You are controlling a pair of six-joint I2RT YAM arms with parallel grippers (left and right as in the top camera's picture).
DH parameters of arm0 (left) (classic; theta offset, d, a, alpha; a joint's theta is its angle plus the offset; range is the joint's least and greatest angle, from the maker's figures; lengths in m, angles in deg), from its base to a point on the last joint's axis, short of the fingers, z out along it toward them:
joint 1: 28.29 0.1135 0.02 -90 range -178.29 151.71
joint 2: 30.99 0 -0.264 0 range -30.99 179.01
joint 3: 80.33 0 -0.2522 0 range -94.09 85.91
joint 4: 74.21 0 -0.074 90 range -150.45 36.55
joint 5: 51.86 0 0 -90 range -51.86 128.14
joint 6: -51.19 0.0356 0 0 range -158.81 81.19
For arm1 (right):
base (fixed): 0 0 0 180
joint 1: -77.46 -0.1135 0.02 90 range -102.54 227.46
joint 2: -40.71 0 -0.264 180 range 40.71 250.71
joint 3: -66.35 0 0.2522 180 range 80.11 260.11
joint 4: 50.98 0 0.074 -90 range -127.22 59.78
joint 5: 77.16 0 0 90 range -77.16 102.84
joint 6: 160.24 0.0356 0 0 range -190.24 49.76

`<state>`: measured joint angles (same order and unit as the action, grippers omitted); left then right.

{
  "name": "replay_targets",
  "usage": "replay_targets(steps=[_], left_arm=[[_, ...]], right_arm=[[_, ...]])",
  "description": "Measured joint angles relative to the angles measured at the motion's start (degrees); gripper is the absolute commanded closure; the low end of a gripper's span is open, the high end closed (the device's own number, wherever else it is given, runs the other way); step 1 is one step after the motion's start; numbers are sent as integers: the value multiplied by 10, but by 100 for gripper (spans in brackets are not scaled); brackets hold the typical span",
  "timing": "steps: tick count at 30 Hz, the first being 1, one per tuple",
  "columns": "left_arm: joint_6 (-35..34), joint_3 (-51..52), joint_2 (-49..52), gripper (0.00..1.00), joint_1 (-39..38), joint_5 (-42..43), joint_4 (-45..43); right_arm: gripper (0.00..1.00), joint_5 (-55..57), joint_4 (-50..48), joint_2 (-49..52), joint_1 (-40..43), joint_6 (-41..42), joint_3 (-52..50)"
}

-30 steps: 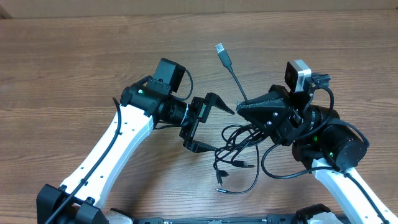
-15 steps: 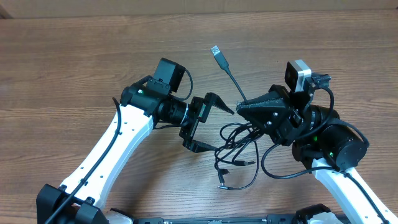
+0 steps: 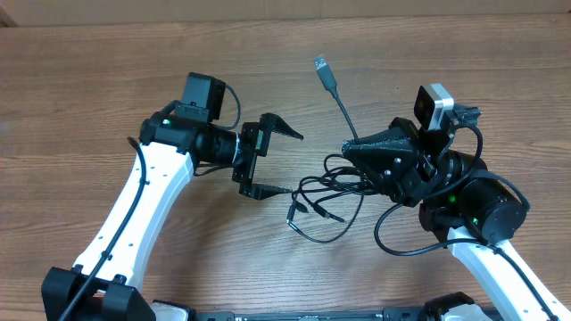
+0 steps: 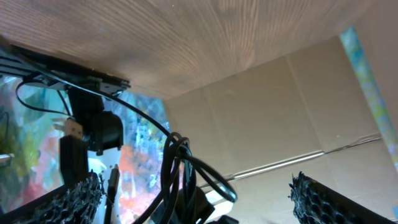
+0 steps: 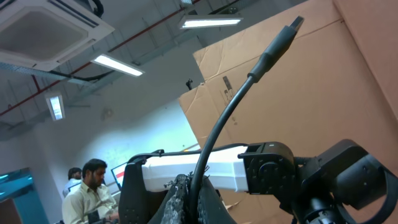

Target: Untangle cables

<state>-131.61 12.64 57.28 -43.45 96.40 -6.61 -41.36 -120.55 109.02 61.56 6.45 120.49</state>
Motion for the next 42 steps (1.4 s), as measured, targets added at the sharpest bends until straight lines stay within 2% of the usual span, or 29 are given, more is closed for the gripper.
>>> replay_targets(steps=[13, 22, 27, 28, 30, 32, 33, 36, 38, 40, 42], left_arm=[[-8, 0, 0, 0, -66, -1, -23], [-59, 0, 0, 0, -117, -2, -81], [-84, 0, 0, 2, -120, -2, -105], [-90, 0, 0, 7, -120, -2, -108], [-95, 0, 0, 28, -120, -2, -110], [-103, 0, 0, 53, -120, -2, -112], [-108, 0, 0, 69, -120, -2, -113], [-111, 0, 0, 87, -122, -2, -113], [-116, 0, 0, 88, -121, -2, -113], [-119, 0, 0, 96, -122, -2, -113], [-120, 0, 0, 96, -121, -2, -113]], right_arm=[[96, 6, -1, 0, 0, 5, 0], [96, 6, -1, 0, 0, 9, 0], [96, 0, -1, 0, 0, 11, 0], [96, -1, -1, 0, 0, 11, 0], [96, -4, -1, 0, 0, 11, 0], [96, -8, 0, 0, 0, 11, 0], [96, -9, 2, 0, 0, 11, 0], [96, -12, 14, 0, 0, 11, 0], [96, -14, 15, 0, 0, 11, 0], [96, -15, 16, 0, 0, 11, 0], [96, -15, 16, 0, 0, 11, 0]])
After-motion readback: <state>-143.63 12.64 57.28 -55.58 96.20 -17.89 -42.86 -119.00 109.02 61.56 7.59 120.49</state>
